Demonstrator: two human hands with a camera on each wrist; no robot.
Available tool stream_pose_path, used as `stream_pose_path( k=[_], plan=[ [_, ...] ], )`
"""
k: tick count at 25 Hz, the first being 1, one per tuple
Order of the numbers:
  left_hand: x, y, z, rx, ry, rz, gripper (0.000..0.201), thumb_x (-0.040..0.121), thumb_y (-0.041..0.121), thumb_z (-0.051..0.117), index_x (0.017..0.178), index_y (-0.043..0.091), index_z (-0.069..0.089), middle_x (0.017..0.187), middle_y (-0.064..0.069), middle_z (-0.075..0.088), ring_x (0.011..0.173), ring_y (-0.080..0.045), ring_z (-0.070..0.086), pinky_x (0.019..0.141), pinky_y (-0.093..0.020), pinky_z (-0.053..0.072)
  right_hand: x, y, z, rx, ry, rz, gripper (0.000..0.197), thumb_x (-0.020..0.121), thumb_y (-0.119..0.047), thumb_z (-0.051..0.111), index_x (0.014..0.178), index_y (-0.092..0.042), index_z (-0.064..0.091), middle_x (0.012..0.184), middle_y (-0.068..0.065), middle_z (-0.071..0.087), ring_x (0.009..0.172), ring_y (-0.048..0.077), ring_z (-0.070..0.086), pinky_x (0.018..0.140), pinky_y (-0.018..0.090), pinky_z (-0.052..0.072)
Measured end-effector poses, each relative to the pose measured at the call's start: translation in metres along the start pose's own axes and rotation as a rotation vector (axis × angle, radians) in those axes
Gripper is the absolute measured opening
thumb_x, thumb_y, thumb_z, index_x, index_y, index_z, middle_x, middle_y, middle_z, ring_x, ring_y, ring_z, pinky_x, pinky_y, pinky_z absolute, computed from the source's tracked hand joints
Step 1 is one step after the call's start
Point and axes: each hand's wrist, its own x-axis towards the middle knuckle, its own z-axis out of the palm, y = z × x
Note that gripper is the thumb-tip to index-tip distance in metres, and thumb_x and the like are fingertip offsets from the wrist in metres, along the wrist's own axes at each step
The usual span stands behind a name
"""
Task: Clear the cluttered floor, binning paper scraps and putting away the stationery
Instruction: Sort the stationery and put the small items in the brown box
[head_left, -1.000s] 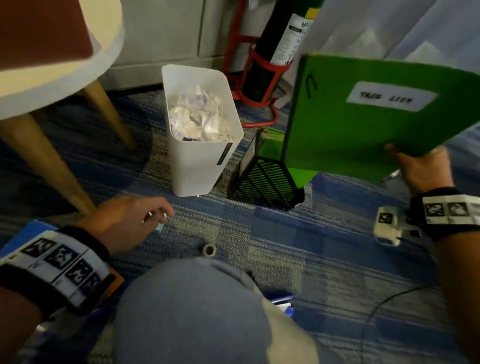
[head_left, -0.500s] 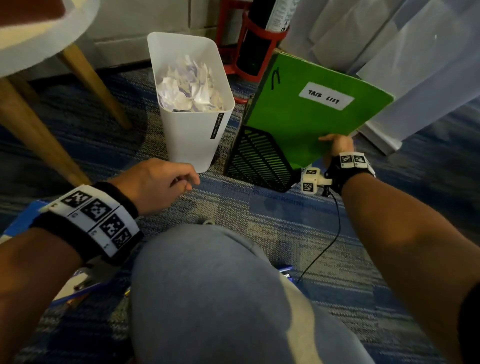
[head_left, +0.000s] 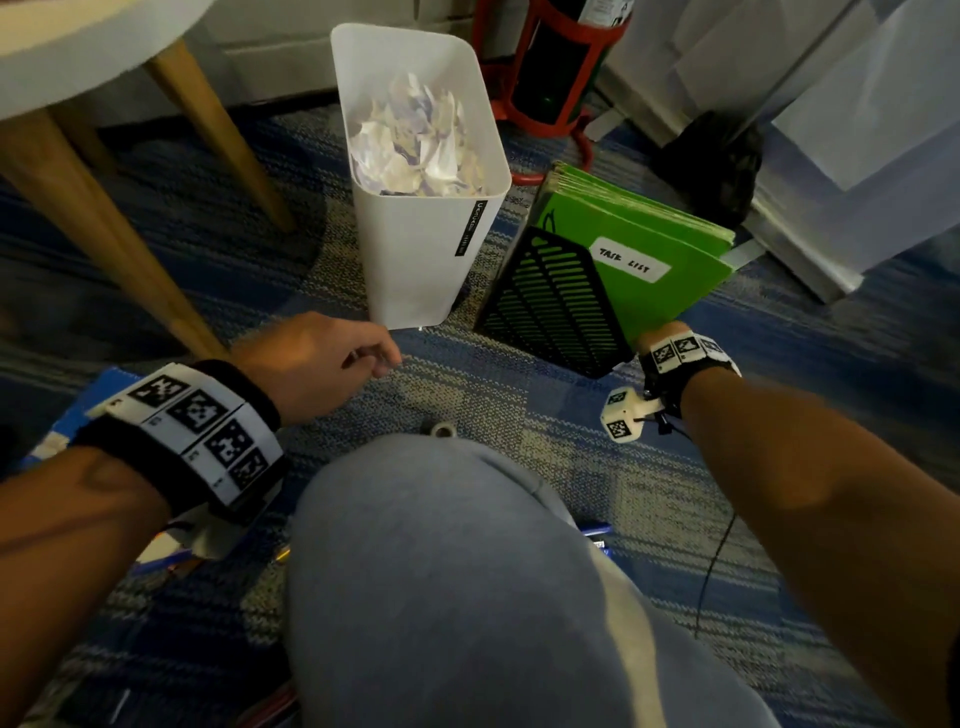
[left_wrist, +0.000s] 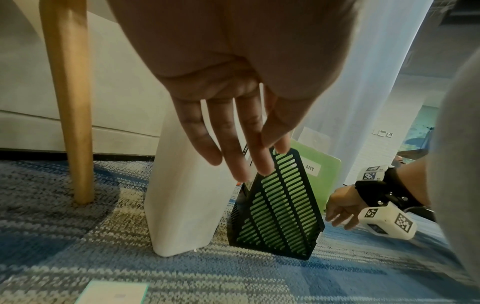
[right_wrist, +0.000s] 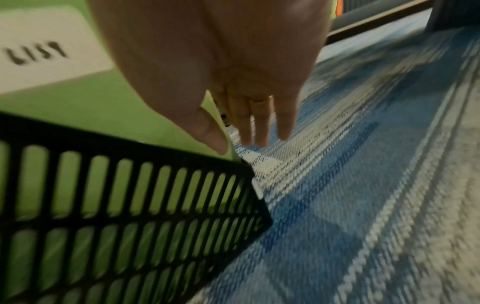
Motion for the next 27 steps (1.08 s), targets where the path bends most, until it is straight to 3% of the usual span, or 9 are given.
stream_pose_path(
  k=[4,6,10,13,18,20,22,24,27],
  plan=[
    [-0.012,-0.021,0.019,0.055,0.004,-0.032,0.022,0.090,0.020,0.053,0.097,0.036,0.068,0.088,0.013,0.070,0.080,-0.012,0.064,0.074,-0.024,0.047,-0.011,-0.020,0.043,-0.281,-0.103,-0.189,0.020,0.087,-0.014,0.056,0.105,-0.007,0.062,0.103,0.017,0.062,0.095,0.034,0.062,0.074,0.040,0.052],
    [-0.020,-0.043,0.032,0.154,-0.065,-0.073,0.026,0.089,0.033,0.043,0.101,0.035,0.066,0.098,0.006,0.070,0.088,-0.020,0.063,0.075,-0.028,0.047,-0.007,-0.049,0.078,-0.149,-0.226,-0.188,0.018,0.096,-0.018,0.050,0.098,-0.007,0.064,0.100,0.016,0.063,0.099,0.032,0.062,0.087,0.044,0.053],
    [-0.039,-0.105,0.058,0.281,-0.317,-0.270,0.023,0.099,0.031,0.040,0.111,0.028,0.061,0.113,-0.002,0.065,0.100,-0.024,0.060,0.081,-0.029,0.045,-0.015,-0.115,0.115,-0.089,-0.443,-0.483,0.036,0.090,-0.019,0.060,0.126,-0.018,0.056,0.113,0.004,0.061,0.106,0.025,0.058,0.091,0.032,0.045],
    [-0.061,-0.137,0.082,0.329,-0.351,-0.408,0.020,0.096,0.030,0.045,0.109,0.028,0.060,0.110,-0.002,0.061,0.104,-0.026,0.058,0.080,-0.027,0.043,-0.012,-0.152,0.130,-0.191,-0.382,-0.748,0.055,0.082,-0.028,0.073,0.132,-0.019,0.052,0.129,0.010,0.056,0.118,0.030,0.054,0.100,0.040,0.044],
    [-0.064,-0.145,0.138,0.314,-0.492,-0.421,0.055,0.093,0.036,0.054,0.142,0.020,0.036,0.140,-0.007,0.045,0.124,-0.029,0.049,0.098,-0.038,0.045,-0.013,-0.171,0.184,-0.378,-0.431,-1.015,0.079,0.076,-0.037,0.077,0.144,-0.025,0.039,0.154,0.012,0.025,0.141,0.033,0.024,0.113,0.049,0.027],
    [-0.064,-0.146,0.158,0.290,-0.482,-0.416,0.060,0.089,0.035,0.061,0.139,0.015,0.035,0.135,-0.011,0.045,0.118,-0.033,0.051,0.091,-0.044,0.048,-0.018,-0.172,0.195,-0.546,-0.365,-1.008,0.063,0.077,-0.037,0.074,0.135,-0.027,0.050,0.149,0.010,0.030,0.135,0.034,0.029,0.109,0.050,0.032],
    [-0.070,-0.147,0.176,0.346,-0.457,-0.405,0.052,0.091,0.027,0.058,0.136,0.015,0.036,0.128,-0.012,0.050,0.111,-0.035,0.054,0.086,-0.043,0.049,-0.012,-0.174,0.198,-0.697,-0.227,-1.197,0.031,0.084,-0.039,0.061,0.111,-0.023,0.061,0.123,0.008,0.044,0.117,0.026,0.042,0.101,0.047,0.038],
    [-0.076,-0.149,0.185,0.392,-0.442,-0.390,0.038,0.096,0.017,0.046,0.133,0.013,0.038,0.121,-0.014,0.054,0.106,-0.036,0.056,0.084,-0.043,0.045,-0.008,-0.182,0.194,-0.640,-0.236,-1.275,0.019,0.092,-0.023,0.056,0.103,-0.011,0.065,0.107,0.008,0.047,0.107,0.028,0.047,0.094,0.043,0.040],
    [-0.083,-0.154,0.188,0.296,-0.393,-0.385,0.036,0.094,0.017,0.047,0.129,0.013,0.043,0.116,-0.013,0.056,0.105,-0.035,0.056,0.085,-0.042,0.045,-0.017,-0.215,0.176,-0.454,-0.294,-1.308,0.018,0.084,-0.009,0.055,0.095,-0.005,0.068,0.097,0.017,0.057,0.085,0.036,0.059,0.073,0.036,0.049]
  ],
)
